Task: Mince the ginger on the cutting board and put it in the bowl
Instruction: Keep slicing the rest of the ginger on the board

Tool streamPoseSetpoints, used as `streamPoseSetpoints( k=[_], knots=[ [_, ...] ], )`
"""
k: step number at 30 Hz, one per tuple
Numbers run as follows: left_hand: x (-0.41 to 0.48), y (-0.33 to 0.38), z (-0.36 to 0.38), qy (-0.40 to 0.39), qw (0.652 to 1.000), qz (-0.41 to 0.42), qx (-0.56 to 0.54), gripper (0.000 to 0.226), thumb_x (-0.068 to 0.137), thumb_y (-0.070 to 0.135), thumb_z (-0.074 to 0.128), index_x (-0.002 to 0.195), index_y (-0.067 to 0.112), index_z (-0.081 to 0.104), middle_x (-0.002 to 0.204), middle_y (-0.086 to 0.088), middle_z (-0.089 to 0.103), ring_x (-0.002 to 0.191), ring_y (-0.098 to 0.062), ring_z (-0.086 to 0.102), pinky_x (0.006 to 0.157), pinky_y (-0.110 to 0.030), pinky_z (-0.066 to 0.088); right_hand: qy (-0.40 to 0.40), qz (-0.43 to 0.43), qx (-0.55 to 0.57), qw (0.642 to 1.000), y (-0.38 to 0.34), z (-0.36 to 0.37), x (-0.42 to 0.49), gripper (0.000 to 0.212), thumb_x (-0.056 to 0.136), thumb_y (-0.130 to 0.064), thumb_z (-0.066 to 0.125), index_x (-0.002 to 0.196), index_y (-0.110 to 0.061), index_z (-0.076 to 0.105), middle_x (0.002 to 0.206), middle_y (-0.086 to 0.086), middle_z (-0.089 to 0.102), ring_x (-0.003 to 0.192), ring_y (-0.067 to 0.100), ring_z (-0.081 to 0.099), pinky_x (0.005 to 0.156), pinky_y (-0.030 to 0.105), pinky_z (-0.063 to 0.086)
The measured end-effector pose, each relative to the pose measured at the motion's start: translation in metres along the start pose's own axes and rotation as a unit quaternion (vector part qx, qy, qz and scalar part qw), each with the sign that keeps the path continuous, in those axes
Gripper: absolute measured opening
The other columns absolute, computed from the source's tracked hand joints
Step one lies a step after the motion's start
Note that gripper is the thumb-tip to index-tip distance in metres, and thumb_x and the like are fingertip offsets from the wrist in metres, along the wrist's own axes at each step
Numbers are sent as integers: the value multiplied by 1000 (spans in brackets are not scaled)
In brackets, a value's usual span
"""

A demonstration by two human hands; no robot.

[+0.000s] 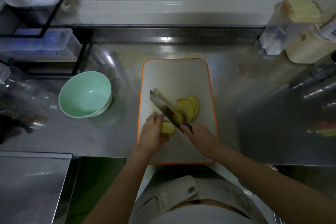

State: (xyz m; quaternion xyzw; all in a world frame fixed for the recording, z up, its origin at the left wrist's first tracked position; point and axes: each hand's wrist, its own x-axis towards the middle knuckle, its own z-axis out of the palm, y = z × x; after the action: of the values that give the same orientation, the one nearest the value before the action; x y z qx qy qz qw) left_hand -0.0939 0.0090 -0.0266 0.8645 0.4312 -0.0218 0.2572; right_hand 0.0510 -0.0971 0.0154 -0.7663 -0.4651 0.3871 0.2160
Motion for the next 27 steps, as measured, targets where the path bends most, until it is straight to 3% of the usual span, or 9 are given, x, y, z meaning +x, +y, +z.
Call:
streamPoseSetpoints(
  k=[2, 4, 7, 11, 14, 18, 21, 25, 27],
  knots=[
    [-4, -3, 2, 21, 999, -38, -6, 80, 68, 27, 78, 137, 19, 39, 128, -8, 39, 119, -26, 38, 97, -31, 32, -6, -14, -16, 1000, -3, -3, -2, 34, 100, -29, 40, 67, -21, 44, 72, -1, 51, 67, 13, 47, 56, 22, 24],
    [-6, -5, 3, 35, 997, -57, -46, 67, 69, 23, 77, 129, 16, 48, 121, -9, 43, 113, -29, 44, 93, -33, 37, -16, -19, -43, 999, -6, -5, -3, 38, 100, -30, 39, 63, -27, 37, 67, -6, 47, 60, 8, 42, 57, 21, 25],
    [-5, -5, 2, 40, 994, -54, -86, 51, 76, 18, 72, 123, 13, 54, 115, -12, 46, 106, -29, 48, 87, -34, 40, -37, -30, -63, 997, -9, -6, -6, 41, 101, -27, 38, 61, -32, 28, 60, -15, 34, 52, 2, 34, 53, 19, 30],
    [-3, 1, 0, 60, 990, -32, -126, 47, 83, 8, 61, 129, 13, 51, 113, -14, 46, 108, -30, 47, 90, -30, 37, -44, -22, -56, 997, -10, -5, -11, 41, 101, -27, 36, 61, -32, 29, 58, -13, 35, 50, 0, 35, 52, 12, 35],
    [-3, 8, -2, 83, 980, -19, -181, 48, 82, -2, 55, 129, 10, 50, 117, -15, 46, 111, -27, 47, 95, -23, 33, -35, -12, -65, 997, -6, -4, -12, 37, 102, -29, 34, 65, -21, 40, 64, -7, 47, 56, 4, 43, 54, 17, 36],
    [-14, 5, 7, 132, 976, -73, -158, 55, 73, 0, 61, 127, 10, 51, 124, -13, 47, 113, -28, 45, 100, -35, 37, -13, 22, -49, 998, 4, 2, -7, 37, 100, -36, 35, 82, -10, 54, 86, 18, 64, 80, 30, 61, 64, 33, 39],
    [-21, 4, 13, 112, 966, -154, -173, 56, 75, 1, 61, 129, 9, 47, 124, -15, 44, 112, -30, 47, 99, -39, 39, -12, 22, -45, 999, 5, 4, -7, 38, 100, -36, 34, 80, -10, 53, 85, 19, 64, 74, 28, 59, 61, 31, 36],
    [-19, 4, 9, 136, 959, -157, -193, 34, 78, -7, 56, 110, 2, 59, 106, -18, 57, 101, -33, 55, 91, -38, 42, -12, 34, -18, 999, 7, 5, -7, 41, 100, -38, 35, 70, -14, 50, 74, 9, 57, 68, 21, 54, 56, 24, 32],
    [-14, 4, 6, 132, 961, -152, -189, 27, 77, -8, 55, 100, 3, 63, 98, -18, 61, 95, -32, 57, 84, -35, 43, -17, 39, -24, 999, 8, 7, -5, 44, 99, -39, 35, 82, -6, 58, 78, 11, 59, 71, 23, 57, 60, 28, 37]
  ],
)
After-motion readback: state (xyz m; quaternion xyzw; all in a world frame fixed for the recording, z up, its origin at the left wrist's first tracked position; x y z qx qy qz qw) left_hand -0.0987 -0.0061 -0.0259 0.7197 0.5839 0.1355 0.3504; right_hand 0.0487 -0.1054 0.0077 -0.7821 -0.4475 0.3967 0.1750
